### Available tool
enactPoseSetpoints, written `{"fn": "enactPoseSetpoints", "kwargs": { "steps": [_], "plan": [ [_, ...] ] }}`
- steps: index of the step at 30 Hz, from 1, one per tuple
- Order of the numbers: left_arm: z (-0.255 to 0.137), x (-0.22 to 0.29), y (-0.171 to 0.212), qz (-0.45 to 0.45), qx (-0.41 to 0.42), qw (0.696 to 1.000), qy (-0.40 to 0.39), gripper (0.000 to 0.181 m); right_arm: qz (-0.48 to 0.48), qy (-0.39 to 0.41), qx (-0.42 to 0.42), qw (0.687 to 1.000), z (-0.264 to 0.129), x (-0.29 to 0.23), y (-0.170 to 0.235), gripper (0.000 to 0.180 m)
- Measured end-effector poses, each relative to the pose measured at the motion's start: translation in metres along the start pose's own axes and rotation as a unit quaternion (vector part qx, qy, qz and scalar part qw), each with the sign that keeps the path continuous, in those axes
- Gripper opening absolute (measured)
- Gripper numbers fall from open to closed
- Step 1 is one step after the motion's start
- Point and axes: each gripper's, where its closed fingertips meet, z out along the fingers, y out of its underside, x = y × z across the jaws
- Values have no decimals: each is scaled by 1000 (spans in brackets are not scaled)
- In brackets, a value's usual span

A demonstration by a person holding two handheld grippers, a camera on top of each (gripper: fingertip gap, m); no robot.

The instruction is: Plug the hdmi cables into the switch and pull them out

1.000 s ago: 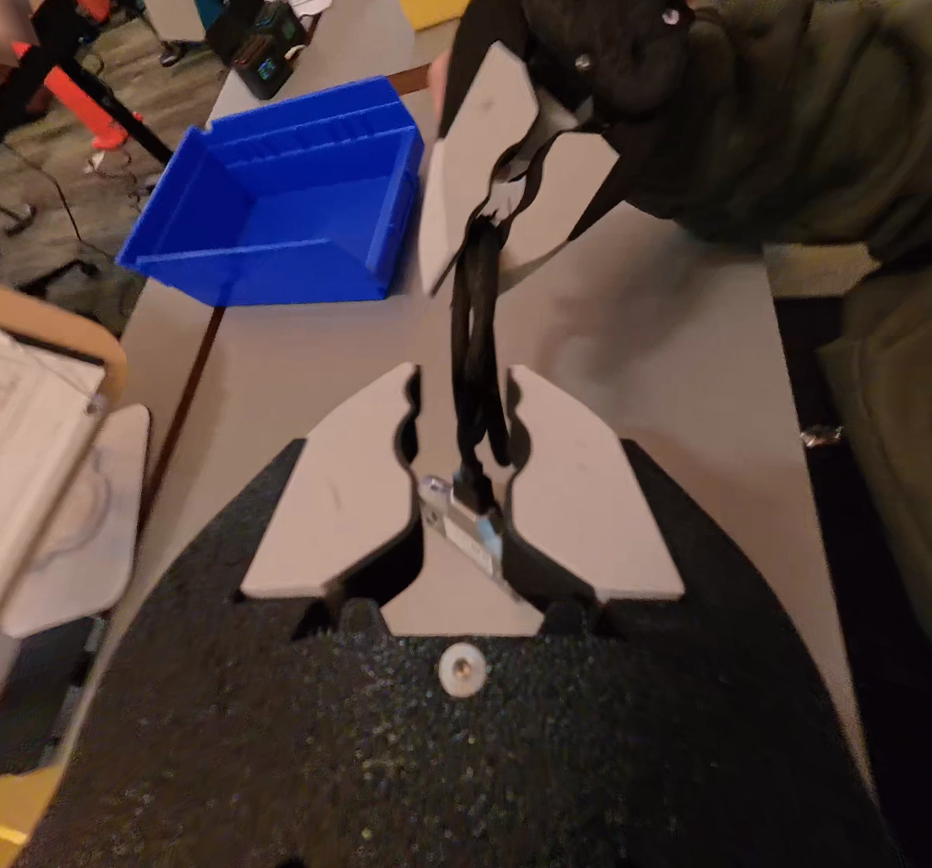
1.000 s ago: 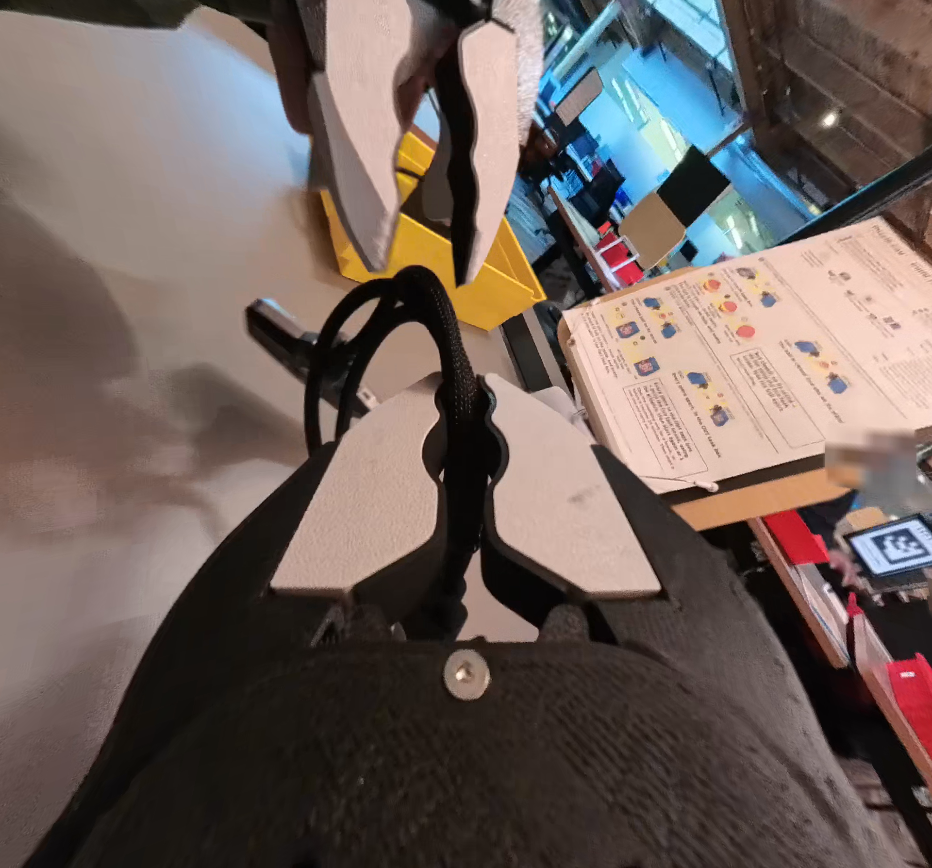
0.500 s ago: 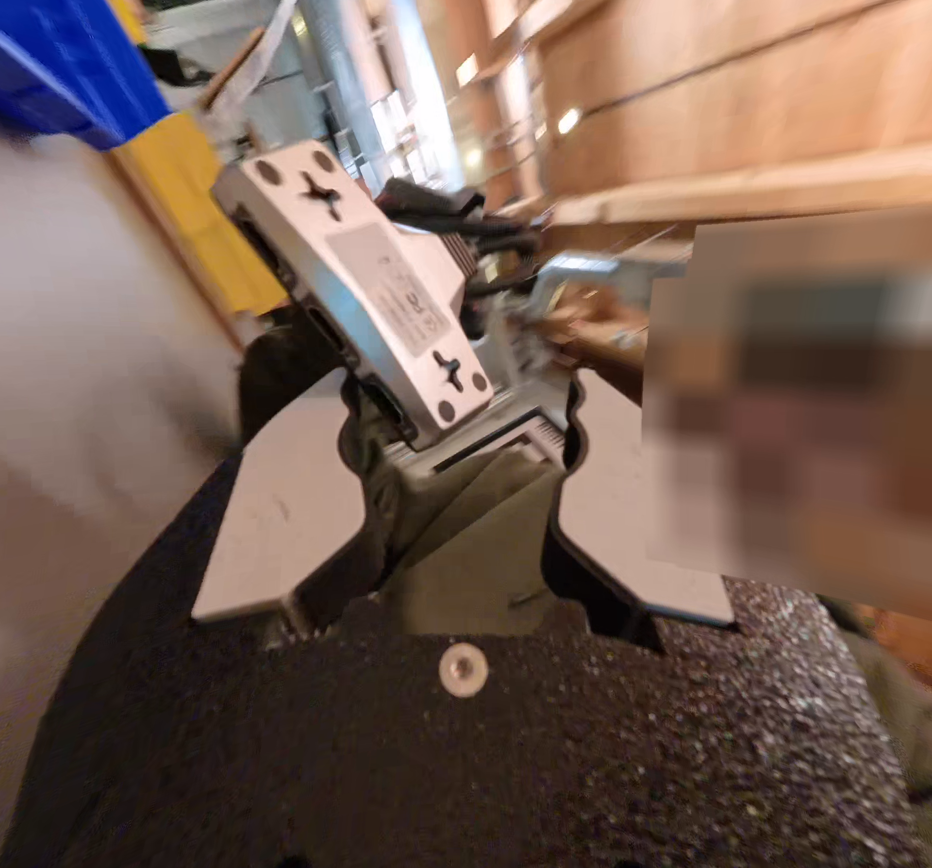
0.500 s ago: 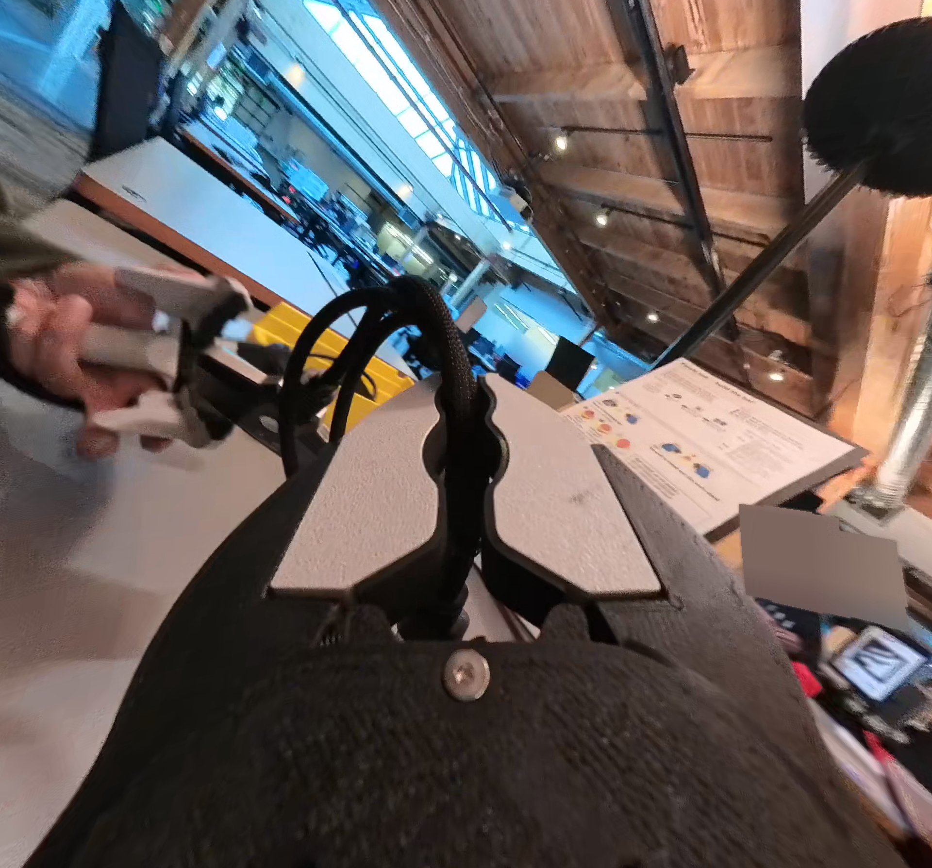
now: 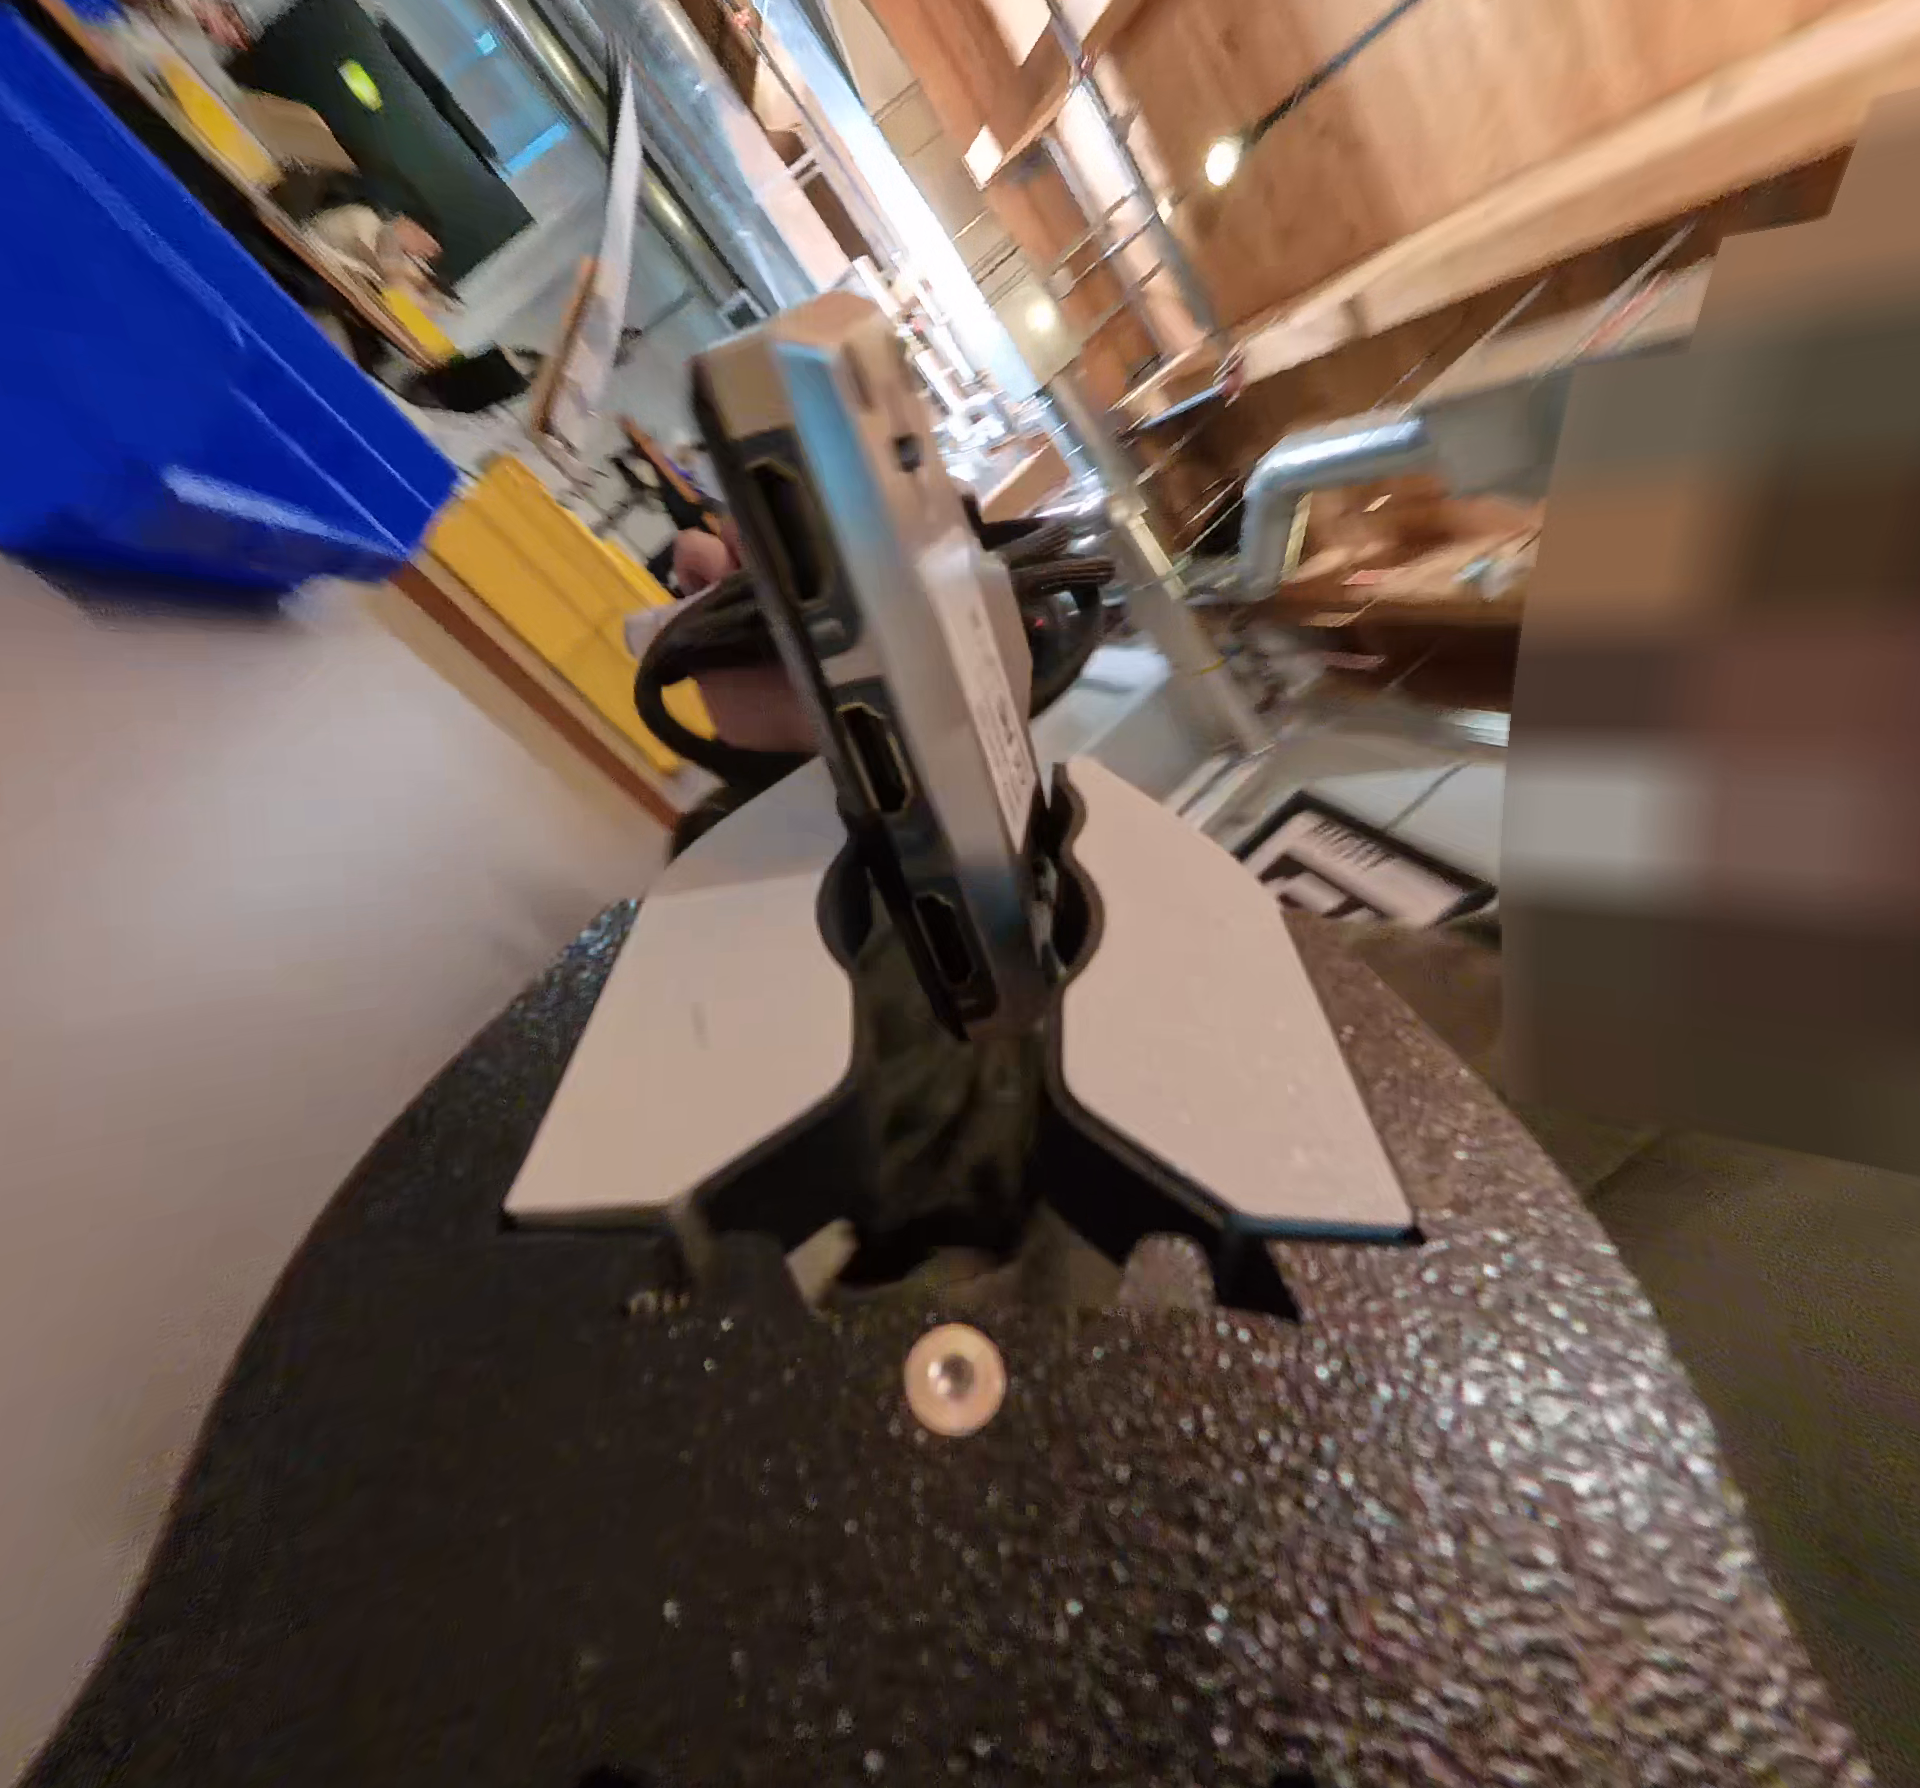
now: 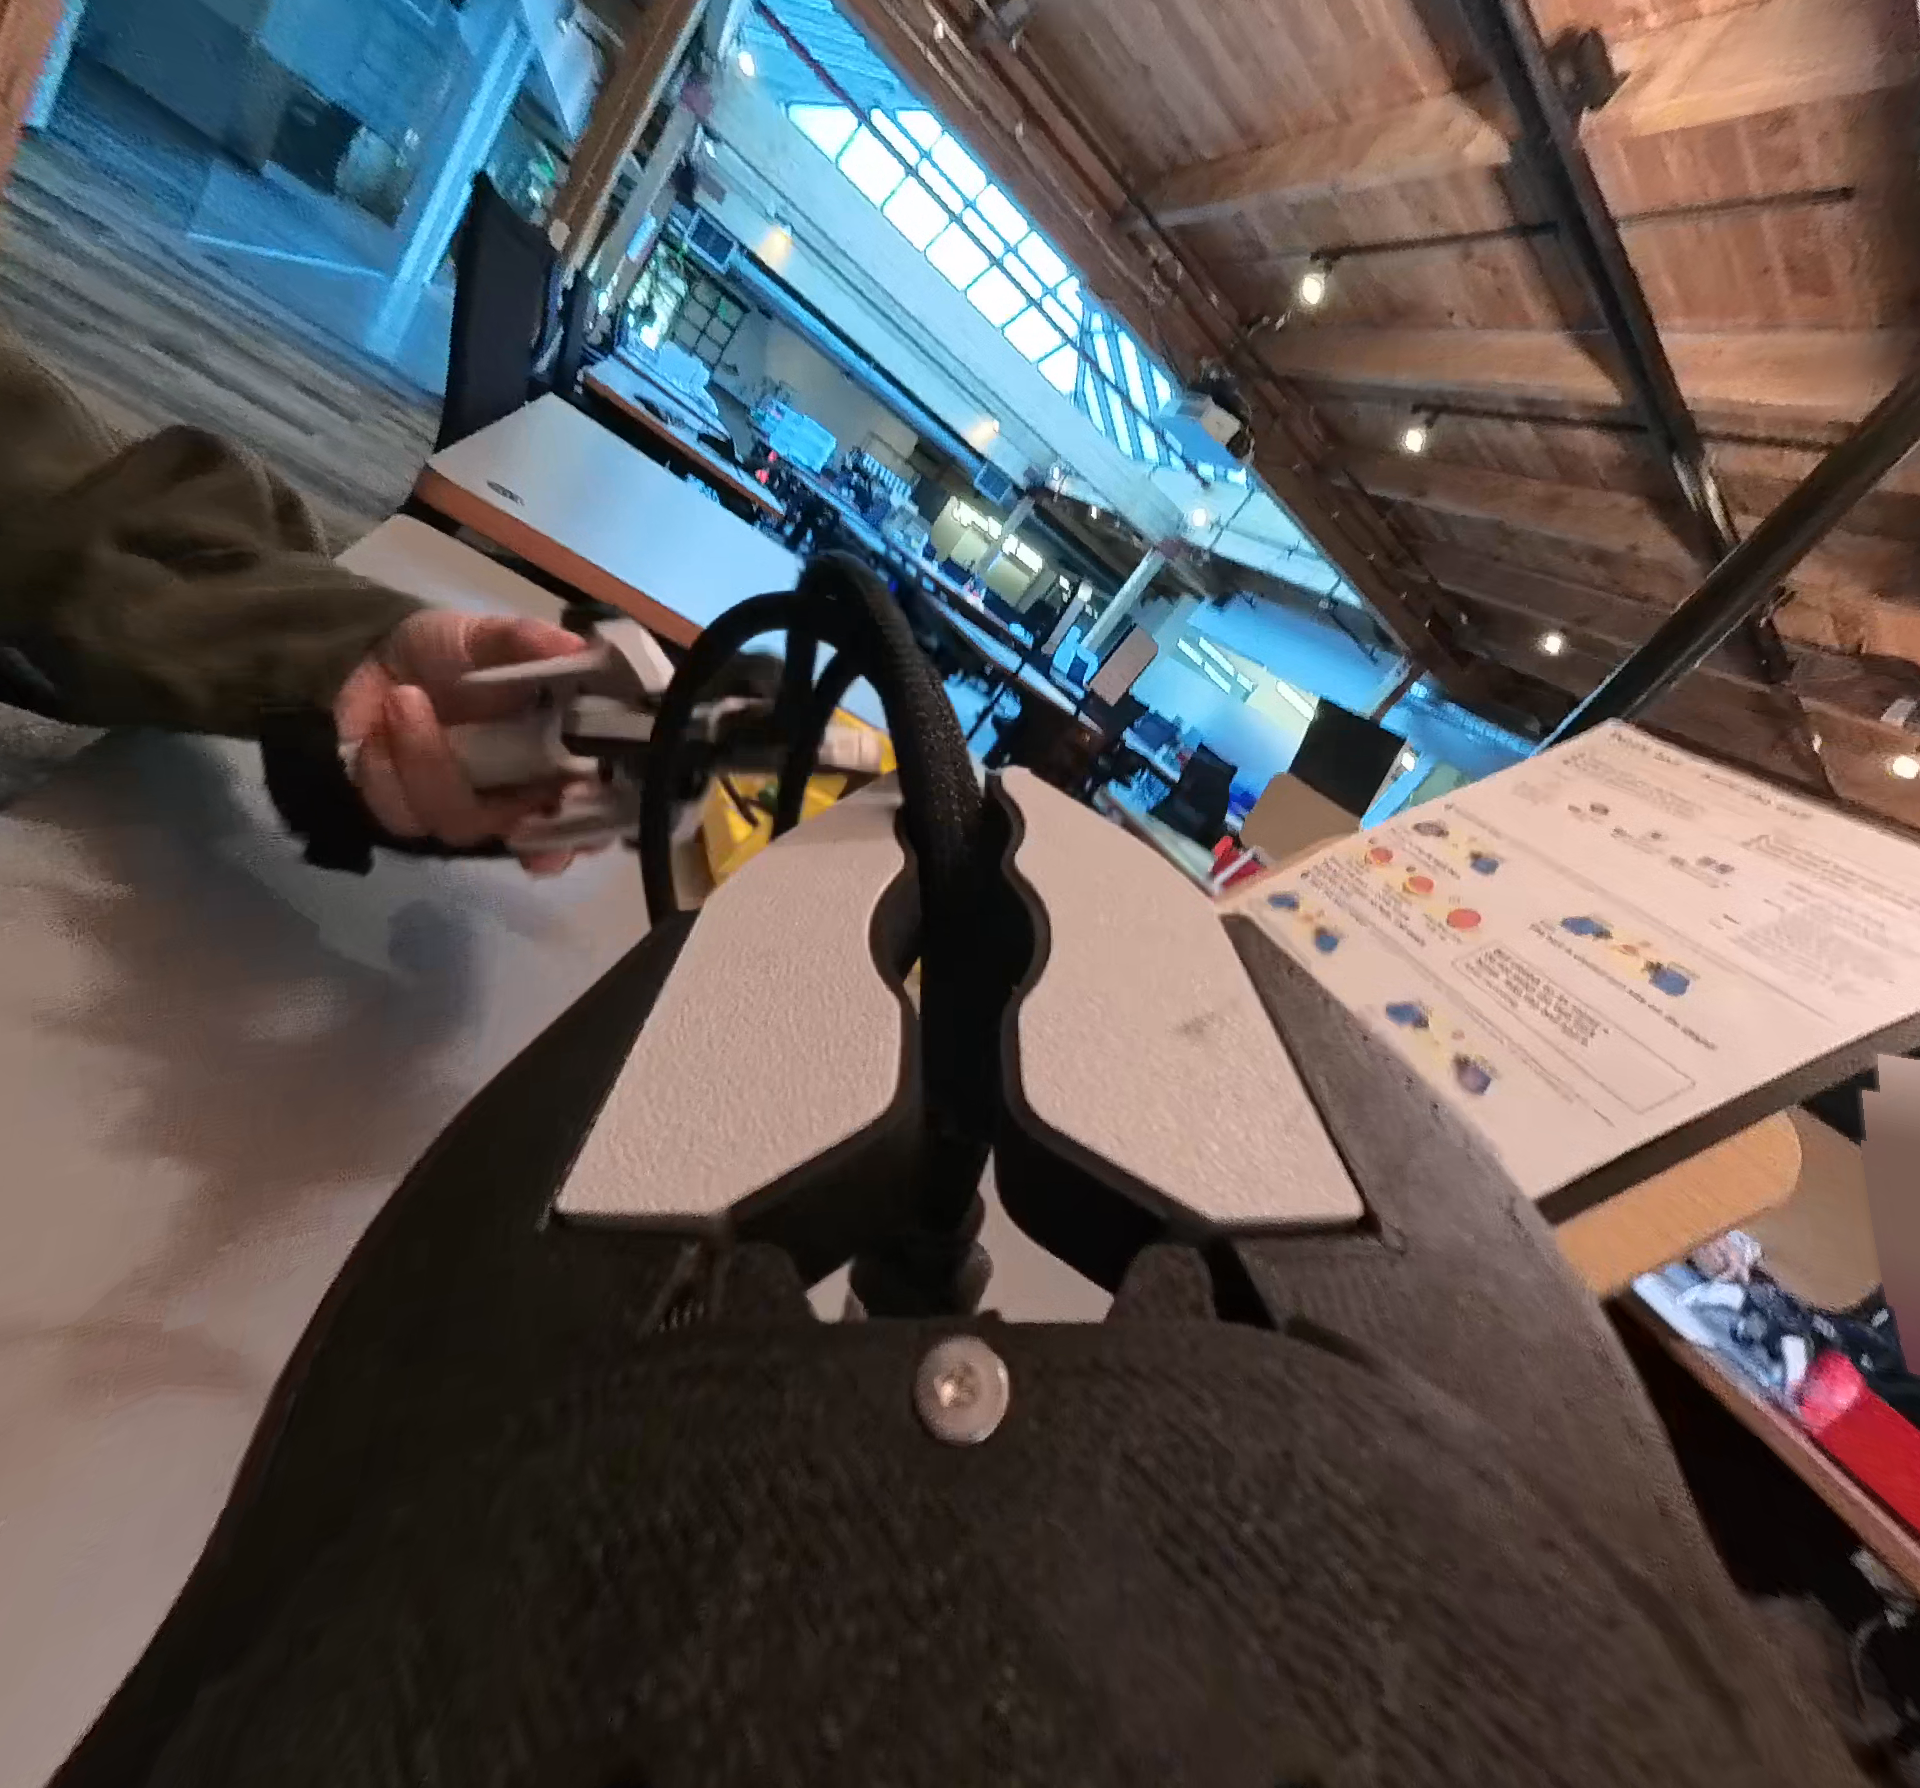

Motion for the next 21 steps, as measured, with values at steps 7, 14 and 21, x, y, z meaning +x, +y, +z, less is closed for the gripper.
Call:
{"fn": "enactPoseSetpoints", "kwargs": {
  "steps": [7, 14, 21],
  "plan": [
    [-9, 8, -15, 326, -115, 926, -152, 22, 108, -32, -174, 978, -24, -4, 55, 59],
    [-10, 7, -53, 551, -225, 765, -246, 20, 121, -122, -323, 931, -53, -39, 70, 74],
    [9, -7, -33, 622, -297, 698, -195, 21, 110, -18, -135, 985, 11, -11, 20, 65]
  ]
}}
